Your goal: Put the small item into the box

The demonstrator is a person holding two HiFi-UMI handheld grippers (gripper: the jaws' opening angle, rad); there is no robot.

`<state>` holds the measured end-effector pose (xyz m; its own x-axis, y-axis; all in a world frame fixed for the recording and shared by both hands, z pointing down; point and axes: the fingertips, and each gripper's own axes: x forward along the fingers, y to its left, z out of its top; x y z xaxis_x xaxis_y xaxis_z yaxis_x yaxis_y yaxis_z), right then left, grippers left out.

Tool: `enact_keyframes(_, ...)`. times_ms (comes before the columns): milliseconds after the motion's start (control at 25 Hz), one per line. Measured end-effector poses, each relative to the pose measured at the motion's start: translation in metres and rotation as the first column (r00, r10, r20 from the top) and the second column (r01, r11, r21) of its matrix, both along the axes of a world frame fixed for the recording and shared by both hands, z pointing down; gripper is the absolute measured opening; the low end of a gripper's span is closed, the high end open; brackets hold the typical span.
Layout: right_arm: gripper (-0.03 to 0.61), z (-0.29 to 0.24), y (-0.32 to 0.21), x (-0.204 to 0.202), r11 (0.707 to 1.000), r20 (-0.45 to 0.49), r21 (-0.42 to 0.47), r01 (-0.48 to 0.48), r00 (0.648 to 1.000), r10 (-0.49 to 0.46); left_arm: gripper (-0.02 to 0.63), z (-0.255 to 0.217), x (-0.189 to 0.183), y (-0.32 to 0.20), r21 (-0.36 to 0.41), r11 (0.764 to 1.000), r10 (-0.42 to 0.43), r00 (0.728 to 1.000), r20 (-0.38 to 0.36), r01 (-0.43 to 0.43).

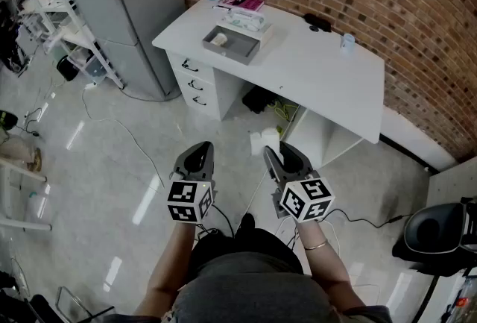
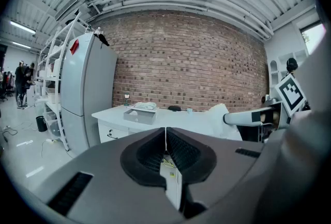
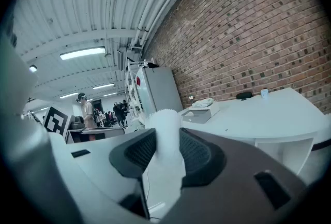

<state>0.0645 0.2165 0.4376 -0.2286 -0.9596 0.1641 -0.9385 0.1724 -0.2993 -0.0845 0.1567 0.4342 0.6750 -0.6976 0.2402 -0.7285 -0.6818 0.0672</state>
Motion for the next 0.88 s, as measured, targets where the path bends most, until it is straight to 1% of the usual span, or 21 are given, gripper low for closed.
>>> enact_keyframes(240,0.147,0.003,-0.005,0.010,1.000,0.004,-0.006,0.007,1.000,-0.006,0.026,0.003,0.013,-0.004,0.000,1.000,0.009,1.000,0.007,-0.009)
enact_keyframes(600,0.150,0.006,-0.013,0.029,1.000,0.018,-0.015,0.015,1.000,-0.015,0.026,0.007,0.028,-0.012,-0.009,1.000,-0.011,1.000,0.006,0.011)
enact_keyframes(880,0.150,0.008,-0.016,0.038,0.999,0.022,-0.033,0.032,0.999,-0.031,0.026,0.004,0.038,-0.012,0.003,1.000,-0.017,1.000,0.026,0.017)
